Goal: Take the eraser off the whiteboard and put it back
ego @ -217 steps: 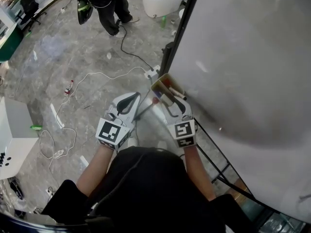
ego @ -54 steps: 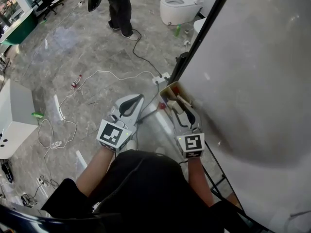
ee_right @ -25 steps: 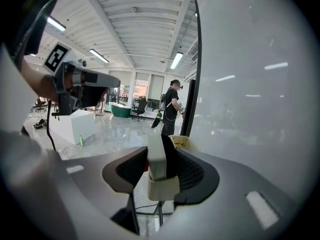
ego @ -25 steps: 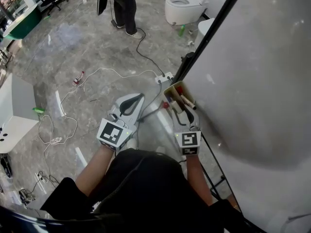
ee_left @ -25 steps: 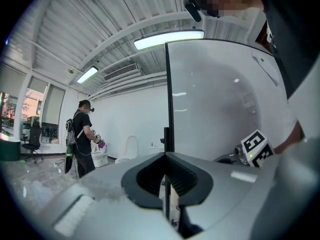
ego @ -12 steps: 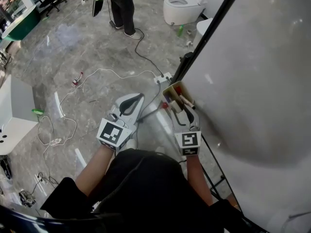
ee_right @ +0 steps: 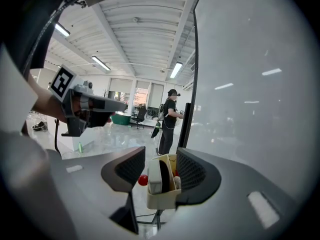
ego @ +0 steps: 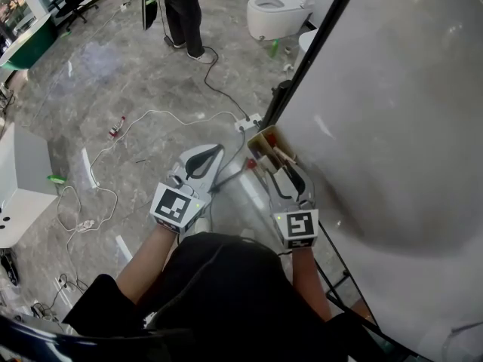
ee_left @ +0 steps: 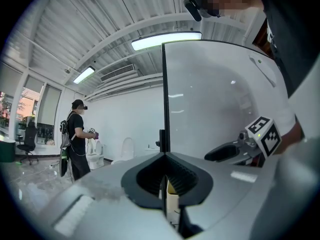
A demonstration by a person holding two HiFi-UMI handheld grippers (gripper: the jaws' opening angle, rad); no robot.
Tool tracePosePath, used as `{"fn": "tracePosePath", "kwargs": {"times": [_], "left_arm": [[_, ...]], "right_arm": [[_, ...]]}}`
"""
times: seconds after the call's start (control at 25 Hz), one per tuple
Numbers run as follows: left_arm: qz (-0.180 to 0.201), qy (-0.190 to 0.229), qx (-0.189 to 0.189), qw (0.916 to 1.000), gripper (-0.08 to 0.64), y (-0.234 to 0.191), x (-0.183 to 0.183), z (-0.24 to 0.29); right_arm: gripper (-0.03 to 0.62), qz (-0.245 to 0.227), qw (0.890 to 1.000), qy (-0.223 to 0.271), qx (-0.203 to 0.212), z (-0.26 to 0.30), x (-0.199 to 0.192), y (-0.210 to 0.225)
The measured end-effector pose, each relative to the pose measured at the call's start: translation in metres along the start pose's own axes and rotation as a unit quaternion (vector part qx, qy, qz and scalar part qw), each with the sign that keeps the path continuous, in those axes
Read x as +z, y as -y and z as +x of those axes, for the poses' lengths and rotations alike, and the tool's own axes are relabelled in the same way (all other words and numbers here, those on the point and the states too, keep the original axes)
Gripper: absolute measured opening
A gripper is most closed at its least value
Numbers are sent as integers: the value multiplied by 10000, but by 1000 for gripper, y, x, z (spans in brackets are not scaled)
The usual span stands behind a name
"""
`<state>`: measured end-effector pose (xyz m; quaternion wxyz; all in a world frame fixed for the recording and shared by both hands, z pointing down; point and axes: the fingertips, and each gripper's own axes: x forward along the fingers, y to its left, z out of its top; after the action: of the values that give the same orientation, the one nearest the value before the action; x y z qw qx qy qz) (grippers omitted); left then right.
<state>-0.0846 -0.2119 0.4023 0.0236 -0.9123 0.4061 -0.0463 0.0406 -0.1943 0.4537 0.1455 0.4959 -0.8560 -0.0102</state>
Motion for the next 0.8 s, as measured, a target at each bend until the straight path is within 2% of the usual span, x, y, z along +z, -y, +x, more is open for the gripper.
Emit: {"fn": "tracePosePath", "kwargs": {"times": [0.12,0.24,0.4,0.52,0.6,0.8], "left_arm": [[36,7,-62,10000,5,4,0,5],[84,23,-123,9999,5,7,0,6],[-54,69,-146,9999,5,13,4,10],[-29,69,-176,9998,5,16,7,11],[-91,120,-161,9998,5,18,10,10],[-166,205,-129,9996,5,21,18,6]], "right_arm": [[197,72,9995,300,39,-9,22,2],[151,194,9982,572,41,-20,43,4],[122,141,9958,903,93,-34,66,4],[85,262,9939,1062,137,-42,76,3],[27,416,9920,1183,160,-47,80,5],[9,713,9883,1323,259,-55,83,5]]}}
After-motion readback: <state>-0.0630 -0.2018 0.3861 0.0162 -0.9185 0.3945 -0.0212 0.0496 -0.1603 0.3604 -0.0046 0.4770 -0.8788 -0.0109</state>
